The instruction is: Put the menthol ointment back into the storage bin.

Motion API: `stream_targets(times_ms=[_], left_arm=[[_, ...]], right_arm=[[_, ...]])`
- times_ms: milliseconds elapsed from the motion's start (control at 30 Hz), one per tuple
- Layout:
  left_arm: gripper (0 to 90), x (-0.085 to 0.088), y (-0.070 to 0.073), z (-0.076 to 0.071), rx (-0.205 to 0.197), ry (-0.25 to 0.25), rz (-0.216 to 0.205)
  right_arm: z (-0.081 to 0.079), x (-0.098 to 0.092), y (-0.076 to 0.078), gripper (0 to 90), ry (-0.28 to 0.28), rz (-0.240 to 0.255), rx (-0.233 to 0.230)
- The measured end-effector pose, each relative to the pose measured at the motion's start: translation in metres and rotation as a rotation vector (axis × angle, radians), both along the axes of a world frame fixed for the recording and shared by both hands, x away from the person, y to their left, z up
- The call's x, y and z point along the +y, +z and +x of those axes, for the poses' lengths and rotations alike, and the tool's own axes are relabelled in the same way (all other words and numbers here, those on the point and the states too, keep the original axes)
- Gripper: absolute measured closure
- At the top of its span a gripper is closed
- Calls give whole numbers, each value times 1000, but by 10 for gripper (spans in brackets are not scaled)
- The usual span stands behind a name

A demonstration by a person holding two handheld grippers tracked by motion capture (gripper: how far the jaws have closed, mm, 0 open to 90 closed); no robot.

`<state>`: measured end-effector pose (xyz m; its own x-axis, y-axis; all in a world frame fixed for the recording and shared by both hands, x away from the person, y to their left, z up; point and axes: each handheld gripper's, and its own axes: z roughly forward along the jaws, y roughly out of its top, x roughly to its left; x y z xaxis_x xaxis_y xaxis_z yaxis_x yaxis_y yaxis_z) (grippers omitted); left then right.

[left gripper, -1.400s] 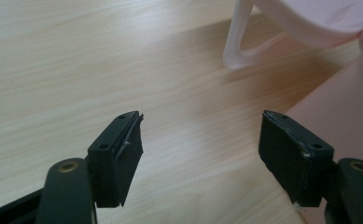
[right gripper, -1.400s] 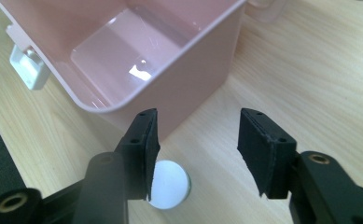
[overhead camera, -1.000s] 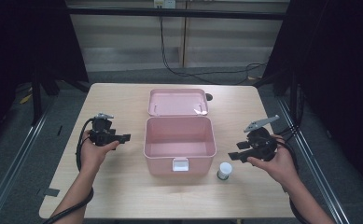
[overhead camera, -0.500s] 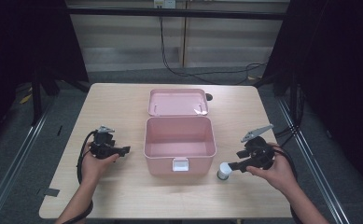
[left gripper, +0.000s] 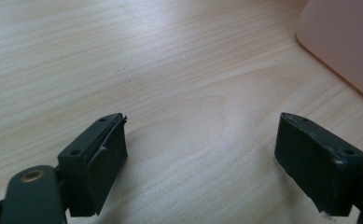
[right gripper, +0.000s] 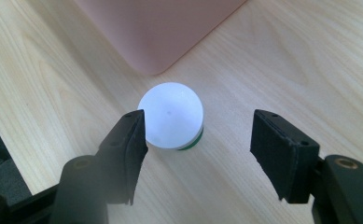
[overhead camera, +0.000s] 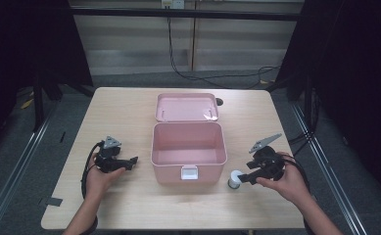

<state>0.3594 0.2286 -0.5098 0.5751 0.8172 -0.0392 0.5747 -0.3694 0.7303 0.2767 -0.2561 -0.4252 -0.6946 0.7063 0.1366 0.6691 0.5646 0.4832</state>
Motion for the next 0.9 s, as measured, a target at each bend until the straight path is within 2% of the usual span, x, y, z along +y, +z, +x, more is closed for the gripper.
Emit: stream_targets(times_ms=[133, 500, 900], left_arm=[[155, -3, 0, -1, -4, 1, 23], [155, -3, -1, -1, -7, 6, 20], [155, -3, -1, -1, -7, 6, 19]], right_arm=[[-1, 3, -4, 354, 13, -10, 13], [-1, 13, -4, 356, 47, -52, 34], [5, 25, -14, 374, 81, -91, 51]])
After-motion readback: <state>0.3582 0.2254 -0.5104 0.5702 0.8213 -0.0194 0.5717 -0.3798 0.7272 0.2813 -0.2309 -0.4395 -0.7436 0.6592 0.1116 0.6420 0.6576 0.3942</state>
